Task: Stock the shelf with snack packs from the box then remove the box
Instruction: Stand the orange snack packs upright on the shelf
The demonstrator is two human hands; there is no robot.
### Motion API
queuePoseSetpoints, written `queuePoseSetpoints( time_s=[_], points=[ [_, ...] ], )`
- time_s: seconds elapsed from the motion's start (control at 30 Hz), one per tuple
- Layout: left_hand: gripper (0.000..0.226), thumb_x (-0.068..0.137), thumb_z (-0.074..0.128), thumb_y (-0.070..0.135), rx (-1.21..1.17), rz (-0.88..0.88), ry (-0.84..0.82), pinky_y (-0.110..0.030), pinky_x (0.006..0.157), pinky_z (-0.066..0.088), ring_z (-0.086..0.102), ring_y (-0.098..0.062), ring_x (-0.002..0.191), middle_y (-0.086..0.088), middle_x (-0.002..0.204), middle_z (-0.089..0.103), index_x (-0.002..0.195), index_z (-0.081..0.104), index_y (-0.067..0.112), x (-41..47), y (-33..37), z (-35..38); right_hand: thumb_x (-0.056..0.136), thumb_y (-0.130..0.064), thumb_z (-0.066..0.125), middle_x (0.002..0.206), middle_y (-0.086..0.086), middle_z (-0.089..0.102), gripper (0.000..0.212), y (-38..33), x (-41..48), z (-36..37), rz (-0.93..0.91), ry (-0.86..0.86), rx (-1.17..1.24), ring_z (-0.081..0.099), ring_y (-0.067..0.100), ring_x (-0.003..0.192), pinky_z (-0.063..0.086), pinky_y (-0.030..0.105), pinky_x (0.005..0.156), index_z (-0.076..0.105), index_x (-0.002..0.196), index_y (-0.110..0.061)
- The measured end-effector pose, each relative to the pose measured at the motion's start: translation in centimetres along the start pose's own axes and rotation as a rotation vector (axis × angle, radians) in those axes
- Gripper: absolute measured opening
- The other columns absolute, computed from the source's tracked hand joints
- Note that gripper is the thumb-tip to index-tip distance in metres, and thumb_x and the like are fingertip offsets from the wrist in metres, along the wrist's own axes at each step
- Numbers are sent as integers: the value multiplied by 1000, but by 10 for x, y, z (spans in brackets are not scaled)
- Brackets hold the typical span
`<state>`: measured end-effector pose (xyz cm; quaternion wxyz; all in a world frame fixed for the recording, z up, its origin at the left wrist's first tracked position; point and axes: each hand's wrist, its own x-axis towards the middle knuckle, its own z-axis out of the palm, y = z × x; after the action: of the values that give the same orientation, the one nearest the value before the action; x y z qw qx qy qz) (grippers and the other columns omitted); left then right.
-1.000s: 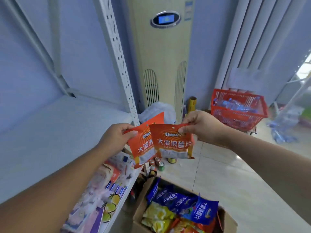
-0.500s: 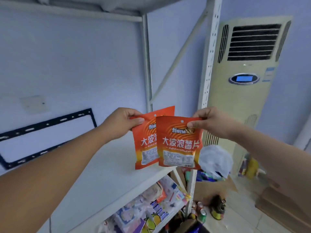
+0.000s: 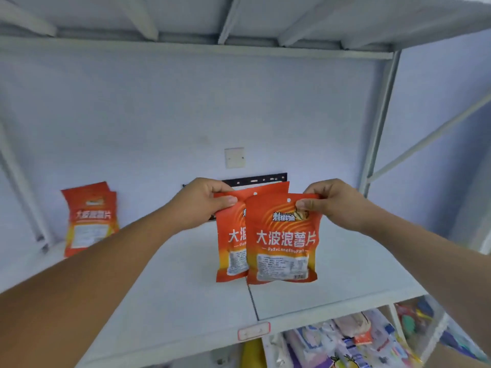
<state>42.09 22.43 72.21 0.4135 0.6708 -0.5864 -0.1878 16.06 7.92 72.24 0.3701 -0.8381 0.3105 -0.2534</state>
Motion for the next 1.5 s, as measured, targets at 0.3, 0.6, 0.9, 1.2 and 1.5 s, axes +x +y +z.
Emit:
queuePoseSetpoints(
  time_s=[0.3,0.6,0.9,1.2,1.5],
  points=[
    [8,93,70,20,136,-71,166,-24,63,55,73,-7,72,13,77,75,89,74,26,-128,-76,-142,89,-36,73,82,-7,77,22,-109,17,162,-132,-130,24,75,10,77,56,30,77,74,81,-15],
    [14,91,70,28,125,-175,269,-35,77,61,76,-13,82,3,94,78,102,75,22,-188,-122,-219,87,-38,74,86,-4,79,24,-167,44,240,-183,-241,64,77,14,81,61,40,86,73,88,-14],
    [5,91,69,31,167,-246,296,-21,72,57,74,-5,80,17,84,75,93,70,36,-163,-168,-266,86,-34,75,89,0,79,26,-179,118,291,-205,-340,133,77,19,85,60,45,88,74,93,-10],
    [6,94,67,28,270,-306,337,-2,54,44,67,10,65,30,67,68,91,68,33,-107,-219,-305,87,-33,75,88,-2,79,21,-180,217,329,-270,-395,79,76,16,83,59,33,83,77,93,-12],
    [21,97,62,35,490,-463,593,-15,57,38,63,-6,67,6,81,71,89,71,18,-62,-292,-335,89,-32,75,79,-5,78,20,-175,278,370,-238,-357,30,75,11,71,52,16,62,76,89,-12]
  ],
)
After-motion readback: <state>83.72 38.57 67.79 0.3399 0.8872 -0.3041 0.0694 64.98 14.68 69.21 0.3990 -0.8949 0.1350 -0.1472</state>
